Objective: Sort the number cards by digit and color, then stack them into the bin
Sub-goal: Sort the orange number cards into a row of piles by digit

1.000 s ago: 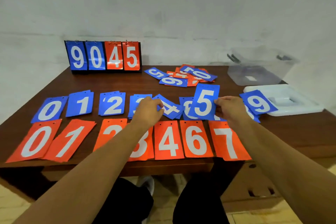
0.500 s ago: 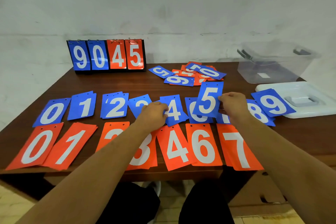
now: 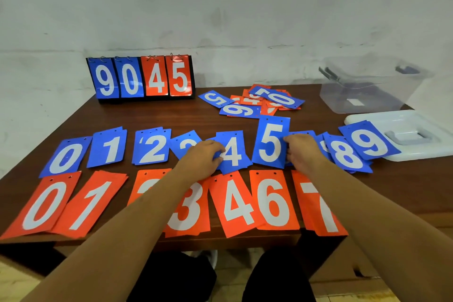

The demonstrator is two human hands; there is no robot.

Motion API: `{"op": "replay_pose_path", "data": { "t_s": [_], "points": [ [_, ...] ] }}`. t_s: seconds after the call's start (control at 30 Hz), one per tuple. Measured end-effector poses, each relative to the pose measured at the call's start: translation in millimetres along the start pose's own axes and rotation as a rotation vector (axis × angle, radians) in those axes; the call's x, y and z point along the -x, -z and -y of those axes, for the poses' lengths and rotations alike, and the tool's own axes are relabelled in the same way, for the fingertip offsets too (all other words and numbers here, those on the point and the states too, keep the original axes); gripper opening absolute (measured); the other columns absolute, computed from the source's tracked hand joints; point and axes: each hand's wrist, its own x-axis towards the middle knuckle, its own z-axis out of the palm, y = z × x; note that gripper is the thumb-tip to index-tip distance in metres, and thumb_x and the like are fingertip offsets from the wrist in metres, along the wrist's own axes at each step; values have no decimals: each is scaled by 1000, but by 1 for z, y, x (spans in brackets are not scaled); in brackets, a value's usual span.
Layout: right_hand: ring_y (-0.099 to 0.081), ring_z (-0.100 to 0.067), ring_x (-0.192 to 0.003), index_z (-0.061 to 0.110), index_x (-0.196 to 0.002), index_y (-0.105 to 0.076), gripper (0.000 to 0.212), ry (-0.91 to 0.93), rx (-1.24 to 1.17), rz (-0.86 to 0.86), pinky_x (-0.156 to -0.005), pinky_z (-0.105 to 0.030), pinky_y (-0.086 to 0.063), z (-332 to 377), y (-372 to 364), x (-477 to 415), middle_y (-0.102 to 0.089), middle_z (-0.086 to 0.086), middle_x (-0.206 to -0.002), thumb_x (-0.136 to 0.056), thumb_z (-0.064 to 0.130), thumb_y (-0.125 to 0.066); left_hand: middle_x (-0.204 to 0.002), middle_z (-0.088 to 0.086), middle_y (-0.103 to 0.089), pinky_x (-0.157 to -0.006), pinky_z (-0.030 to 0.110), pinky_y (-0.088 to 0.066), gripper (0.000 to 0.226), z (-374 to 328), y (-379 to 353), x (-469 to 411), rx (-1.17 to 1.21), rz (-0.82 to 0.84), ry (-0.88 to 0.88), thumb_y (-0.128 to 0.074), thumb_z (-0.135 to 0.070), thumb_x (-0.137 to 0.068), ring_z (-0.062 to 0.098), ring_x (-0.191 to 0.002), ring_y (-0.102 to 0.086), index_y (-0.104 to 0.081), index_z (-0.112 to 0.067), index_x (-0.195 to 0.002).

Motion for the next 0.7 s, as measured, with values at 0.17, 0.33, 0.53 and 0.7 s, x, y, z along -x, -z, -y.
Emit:
{"op": "replay_pose_path", "data": {
  "t_s": [0.17,0.33,0.53,0.7],
  "points": [
    [-63,-25,-98,10,-105,-53,14,-127,5,-148,-83,-43,-57,15,14,-14,-63,-12,-107,-95,18,-58,-135,0,-49,-100,26,-37,30,9,3,2,52,-157,-13,-56,-23,-97,17,-127,-44,-58,-20,-127],
    [-63,-24,-95,8,-106,-56,22,-109,156,-155,-72,-36,-56,20,0,-12,-65,-10,-103,-92,23,-63,-138,11,-39,-101,36,-41,44,13,9,1,-155,-179,319,-54,-26,-95,27,-127,-39,-47,-18,-137],
    [-55,-21,-66,8,-72,-49,21,118,523,-152,-52,-28,-41,14,-19,-11,-51,-6,-64,-90,12,-60,-143,9,-40,-101,41,-46,42,22,11,-5,-102,-27,291,-50,-14,-96,27,-125,-47,-48,-16,-139],
    [-51,-16,-61,10,-83,-53,14,216,814,-181,-51,-27,-42,10,-27,-10,-50,-4,-68,-92,19,-60,-142,6,-44,-102,41,-46,41,23,14,-4,-56,-72,256,-54,-6,-93,26,-125,-48,-53,-17,-133]
  ]
}}
